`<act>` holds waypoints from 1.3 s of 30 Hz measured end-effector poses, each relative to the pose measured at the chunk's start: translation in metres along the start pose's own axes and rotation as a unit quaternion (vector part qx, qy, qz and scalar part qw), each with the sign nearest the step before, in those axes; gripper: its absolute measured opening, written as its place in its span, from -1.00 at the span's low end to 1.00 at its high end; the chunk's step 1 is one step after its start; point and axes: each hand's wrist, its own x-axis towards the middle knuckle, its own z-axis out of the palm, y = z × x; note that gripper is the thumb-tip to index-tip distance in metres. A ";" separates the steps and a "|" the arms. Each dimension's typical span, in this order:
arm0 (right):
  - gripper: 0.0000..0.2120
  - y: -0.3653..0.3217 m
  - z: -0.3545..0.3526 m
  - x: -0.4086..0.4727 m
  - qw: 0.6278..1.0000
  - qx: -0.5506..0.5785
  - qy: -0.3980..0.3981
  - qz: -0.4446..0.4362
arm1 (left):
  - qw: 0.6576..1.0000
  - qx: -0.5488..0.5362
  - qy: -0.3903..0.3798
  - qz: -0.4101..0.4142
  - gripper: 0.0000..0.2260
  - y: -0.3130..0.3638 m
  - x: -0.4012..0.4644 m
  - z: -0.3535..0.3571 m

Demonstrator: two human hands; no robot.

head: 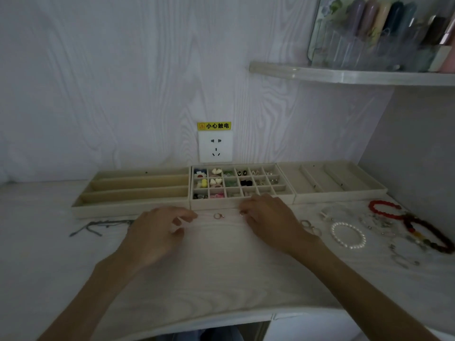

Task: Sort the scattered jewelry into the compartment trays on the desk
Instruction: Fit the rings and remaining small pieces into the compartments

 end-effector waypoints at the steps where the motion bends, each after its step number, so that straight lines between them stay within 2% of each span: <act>1: -0.76 -0.001 0.000 0.001 1.000 0.013 0.008 0.013 | 1.000 -0.008 -0.020 0.001 -0.66 0.000 -0.001 0.000; 4: -0.81 -0.001 -0.004 0.003 0.996 0.073 0.013 0.054 | 0.998 -0.026 -0.049 0.011 -0.66 0.004 -0.001 0.007; 8: -0.83 0.002 -0.011 -0.002 0.991 0.113 0.007 0.076 | 0.997 -0.064 -0.038 0.020 -0.68 0.018 0.002 0.017; 13: -0.86 0.004 -0.013 -0.010 0.969 0.212 0.080 0.101 | 0.991 -0.123 -0.039 0.032 -0.75 0.040 0.009 0.028; 14: -0.88 0.003 -0.015 -0.012 0.950 0.272 0.100 0.117 | 0.989 -0.139 -0.044 0.031 -0.76 0.044 0.011 0.030; 15: -0.88 0.001 -0.020 -0.013 0.916 0.357 0.114 0.143 | 0.986 -0.157 -0.047 0.028 -0.76 0.047 0.013 0.031; 17: -0.86 -0.001 -0.033 -0.015 0.819 0.529 0.100 0.199 | 0.979 -0.196 -0.045 0.027 -0.76 0.051 0.016 0.032; 19: -0.84 -0.003 -0.044 -0.016 0.707 0.660 0.037 0.253 | 0.972 -0.229 -0.029 0.035 -0.75 0.056 0.017 0.032; 20: -0.83 -0.004 -0.048 -0.016 0.659 0.700 0.011 0.274 | 0.969 -0.245 -0.017 0.039 -0.74 0.058 0.017 0.032; 21: -0.82 -0.005 -0.052 -0.017 0.627 0.722 -0.006 0.292 | 0.963 -0.265 0.002 0.043 -0.73 0.061 0.017 0.031; 22: -0.81 -0.006 -0.054 -0.017 0.611 0.730 -0.018 0.306 | 0.957 -0.284 0.025 0.048 -0.74 0.064 0.017 0.032; 25: -0.77 -0.008 -0.053 -0.018 0.581 0.748 -0.054 0.316 | 0.941 -0.322 0.091 0.057 -0.83 0.071 0.018 0.032; 29: -0.79 -0.009 -0.048 -0.018 0.541 0.779 -0.097 0.301 | 0.922 -0.362 0.113 0.080 -0.85 0.080 0.017 0.028; 32: -0.74 -0.011 -0.044 -0.018 0.537 0.782 -0.108 0.298 | 0.925 -0.345 0.130 0.094 -0.89 0.081 0.017 0.027; 36: -0.75 -0.011 -0.044 -0.020 0.550 0.778 -0.088 0.291 | 0.928 -0.313 0.160 0.121 -0.89 0.077 0.017 0.029; 39: -0.70 -0.009 -0.043 -0.022 0.547 0.782 -0.075 0.288 | 0.936 -0.275 0.167 0.141 -0.88 0.076 0.017 0.031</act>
